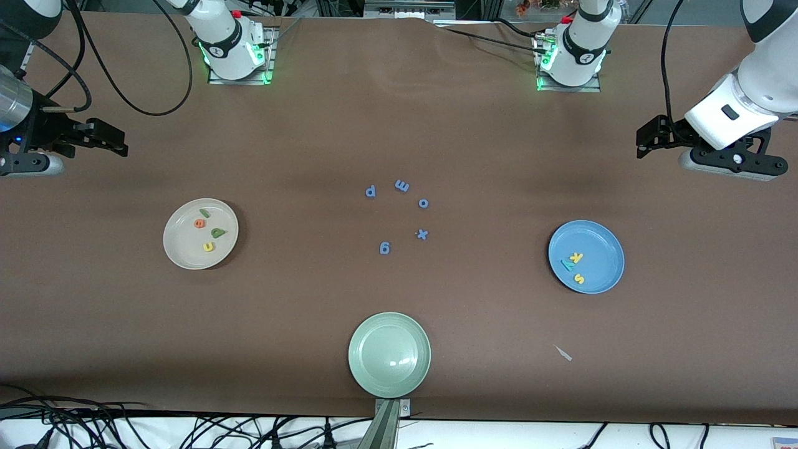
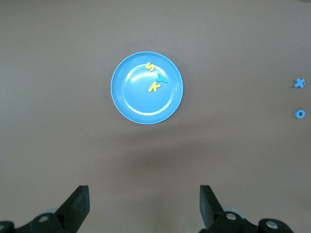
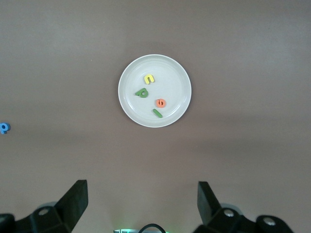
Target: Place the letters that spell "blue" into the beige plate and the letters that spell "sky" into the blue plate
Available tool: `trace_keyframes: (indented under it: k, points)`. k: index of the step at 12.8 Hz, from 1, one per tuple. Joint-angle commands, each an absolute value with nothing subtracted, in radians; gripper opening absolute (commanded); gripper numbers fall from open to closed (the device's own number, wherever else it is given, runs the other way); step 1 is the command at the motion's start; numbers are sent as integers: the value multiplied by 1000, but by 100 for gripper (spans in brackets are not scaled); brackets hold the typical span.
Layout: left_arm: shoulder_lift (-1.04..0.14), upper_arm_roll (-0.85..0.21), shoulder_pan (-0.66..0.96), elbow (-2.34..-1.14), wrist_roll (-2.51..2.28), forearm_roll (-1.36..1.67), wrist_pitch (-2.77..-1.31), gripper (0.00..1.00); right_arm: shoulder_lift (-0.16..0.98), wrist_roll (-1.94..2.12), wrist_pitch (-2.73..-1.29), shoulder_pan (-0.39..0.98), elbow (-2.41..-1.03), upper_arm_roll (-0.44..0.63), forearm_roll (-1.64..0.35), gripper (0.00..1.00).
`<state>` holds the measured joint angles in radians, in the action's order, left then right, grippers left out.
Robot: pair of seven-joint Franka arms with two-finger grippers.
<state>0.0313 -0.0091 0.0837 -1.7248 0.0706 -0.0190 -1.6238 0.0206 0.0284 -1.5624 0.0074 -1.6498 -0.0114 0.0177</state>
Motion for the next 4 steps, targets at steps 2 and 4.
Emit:
trace_keyframes:
  k: [2, 4]
  points:
    - [25, -8, 74, -1709, 101, 40, -1620, 100, -17, 12, -1568, -17, -1678, -29, 28, 100]
    - [25, -6, 69, -1710, 101, 66, -1618, 100, -23, 9, -1569, -17, -1677, -29, 28, 100]
